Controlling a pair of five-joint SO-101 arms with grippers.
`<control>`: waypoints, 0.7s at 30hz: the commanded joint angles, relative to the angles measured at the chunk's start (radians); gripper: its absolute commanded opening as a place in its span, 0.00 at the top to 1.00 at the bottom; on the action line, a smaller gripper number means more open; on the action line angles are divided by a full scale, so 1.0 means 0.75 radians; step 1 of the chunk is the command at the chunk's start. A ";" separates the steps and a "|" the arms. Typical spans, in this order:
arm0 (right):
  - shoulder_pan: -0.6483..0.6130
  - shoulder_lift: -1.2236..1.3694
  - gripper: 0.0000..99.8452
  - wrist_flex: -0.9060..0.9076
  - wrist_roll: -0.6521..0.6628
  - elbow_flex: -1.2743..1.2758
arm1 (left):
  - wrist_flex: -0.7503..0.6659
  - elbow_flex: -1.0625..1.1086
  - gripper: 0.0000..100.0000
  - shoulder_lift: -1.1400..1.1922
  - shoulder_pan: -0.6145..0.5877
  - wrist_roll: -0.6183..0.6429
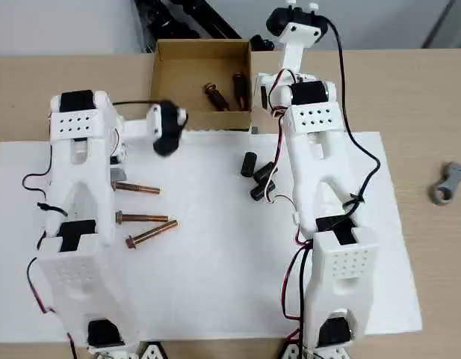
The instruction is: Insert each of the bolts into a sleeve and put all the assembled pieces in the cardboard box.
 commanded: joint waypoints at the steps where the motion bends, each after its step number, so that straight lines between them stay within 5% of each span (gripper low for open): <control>1: 0.003 -0.097 0.81 0.001 -0.014 -0.061 | 0.094 -0.093 0.82 -0.006 0.041 0.585; 6: 0.003 -0.097 0.81 0.001 -0.014 -0.061 | 0.188 -0.095 0.82 -0.004 0.023 1.381; 12: -0.017 -0.089 0.81 0.003 -0.016 -0.061 | 0.186 -0.101 0.82 -0.004 -0.043 2.130; 16: -0.042 -0.095 0.81 0.003 -0.016 -0.061 | 0.186 -0.095 0.82 -0.002 -0.010 2.490; 21: -0.066 -0.097 0.81 0.003 -0.016 -0.061 | 0.186 -0.046 0.82 0.010 0.045 2.639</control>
